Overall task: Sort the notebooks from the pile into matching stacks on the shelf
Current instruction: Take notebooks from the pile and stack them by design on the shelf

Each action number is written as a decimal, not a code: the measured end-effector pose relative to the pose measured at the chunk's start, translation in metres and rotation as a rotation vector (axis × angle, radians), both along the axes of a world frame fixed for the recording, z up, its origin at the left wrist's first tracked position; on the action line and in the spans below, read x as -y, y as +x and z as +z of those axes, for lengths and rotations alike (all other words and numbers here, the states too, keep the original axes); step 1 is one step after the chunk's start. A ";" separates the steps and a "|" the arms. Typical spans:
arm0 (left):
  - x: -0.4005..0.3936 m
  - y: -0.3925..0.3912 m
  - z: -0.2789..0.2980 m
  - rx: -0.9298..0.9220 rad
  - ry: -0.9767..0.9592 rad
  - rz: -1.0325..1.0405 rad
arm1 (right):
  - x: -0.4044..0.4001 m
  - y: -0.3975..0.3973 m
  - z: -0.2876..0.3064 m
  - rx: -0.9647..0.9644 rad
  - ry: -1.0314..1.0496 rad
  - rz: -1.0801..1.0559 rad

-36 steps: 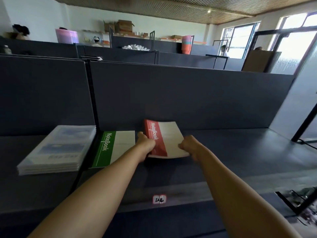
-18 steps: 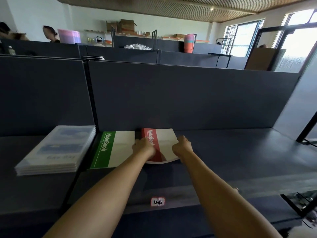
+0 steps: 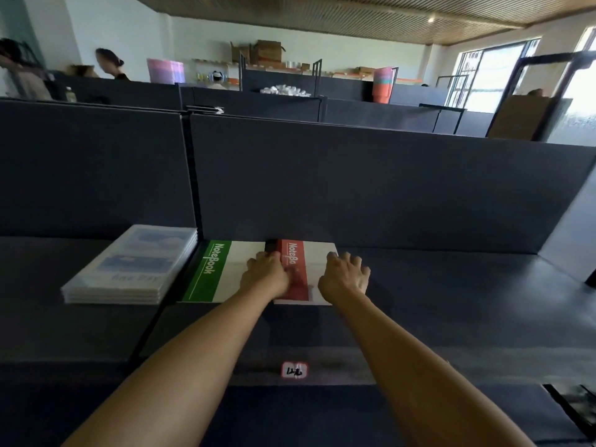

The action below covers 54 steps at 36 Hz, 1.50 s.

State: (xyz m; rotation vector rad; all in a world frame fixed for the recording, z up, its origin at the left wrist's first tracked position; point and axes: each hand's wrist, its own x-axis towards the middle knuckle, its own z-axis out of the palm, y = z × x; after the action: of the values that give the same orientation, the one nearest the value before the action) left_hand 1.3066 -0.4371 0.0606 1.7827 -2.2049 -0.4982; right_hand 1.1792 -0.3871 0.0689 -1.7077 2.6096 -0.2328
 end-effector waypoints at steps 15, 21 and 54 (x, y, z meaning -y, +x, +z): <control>-0.036 0.182 0.042 0.276 -0.221 0.248 | 0.018 0.124 0.014 0.064 -0.032 0.417; -0.061 0.275 0.043 0.257 -0.239 0.361 | 0.019 0.205 0.022 0.073 -0.015 0.544; -0.062 0.623 0.058 0.397 -0.316 0.504 | 0.094 0.563 0.107 -0.132 -0.245 0.837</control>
State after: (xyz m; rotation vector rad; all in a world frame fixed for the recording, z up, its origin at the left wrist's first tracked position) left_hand 1.9297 -0.3754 0.1182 2.2759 -1.7952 0.3183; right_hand 1.7424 -0.4814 0.1756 -2.7774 1.7403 -0.4262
